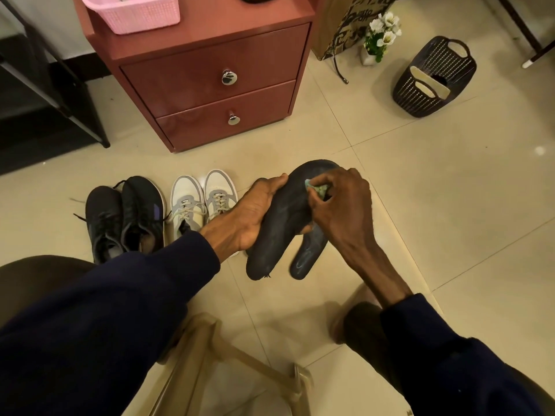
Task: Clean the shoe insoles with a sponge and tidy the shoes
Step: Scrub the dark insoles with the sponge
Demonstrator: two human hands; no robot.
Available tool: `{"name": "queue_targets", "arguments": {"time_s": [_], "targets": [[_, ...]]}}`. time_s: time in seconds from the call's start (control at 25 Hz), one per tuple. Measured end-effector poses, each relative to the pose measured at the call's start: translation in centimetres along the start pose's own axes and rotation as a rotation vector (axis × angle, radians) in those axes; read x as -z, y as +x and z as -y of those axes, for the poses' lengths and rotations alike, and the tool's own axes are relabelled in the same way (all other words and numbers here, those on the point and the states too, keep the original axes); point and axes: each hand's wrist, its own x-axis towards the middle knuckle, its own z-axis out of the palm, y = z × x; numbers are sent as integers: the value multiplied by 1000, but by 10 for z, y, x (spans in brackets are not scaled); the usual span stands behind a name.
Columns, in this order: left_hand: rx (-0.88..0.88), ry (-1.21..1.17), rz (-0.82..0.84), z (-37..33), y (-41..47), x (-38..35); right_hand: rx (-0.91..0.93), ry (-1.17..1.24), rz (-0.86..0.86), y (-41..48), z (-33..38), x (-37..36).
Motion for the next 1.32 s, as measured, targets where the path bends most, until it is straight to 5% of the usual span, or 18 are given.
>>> {"name": "queue_targets", "arguments": {"time_s": [0.2, 0.36, 0.48, 0.68, 0.88, 1.08, 1.32], "targets": [[-17, 42, -80, -2, 3, 11, 194, 193, 225, -24, 33, -10], [-9, -39, -16, 0, 1, 2, 54, -90, 37, 3, 4, 5], [3, -32, -4, 2, 2, 1, -10, -5, 9, 0, -2, 3], [22, -21, -84, -2, 5, 10, 264, 124, 226, -19, 25, -10], [-3, -77, -53, -2, 1, 2, 29, 14, 45, 6, -13, 11], [-24, -98, -83, -7, 1, 6, 121, 45, 204, -3, 3, 5], [-16, -74, -81, -7, -2, 2, 70, 73, 54, 10, -19, 16]]}}
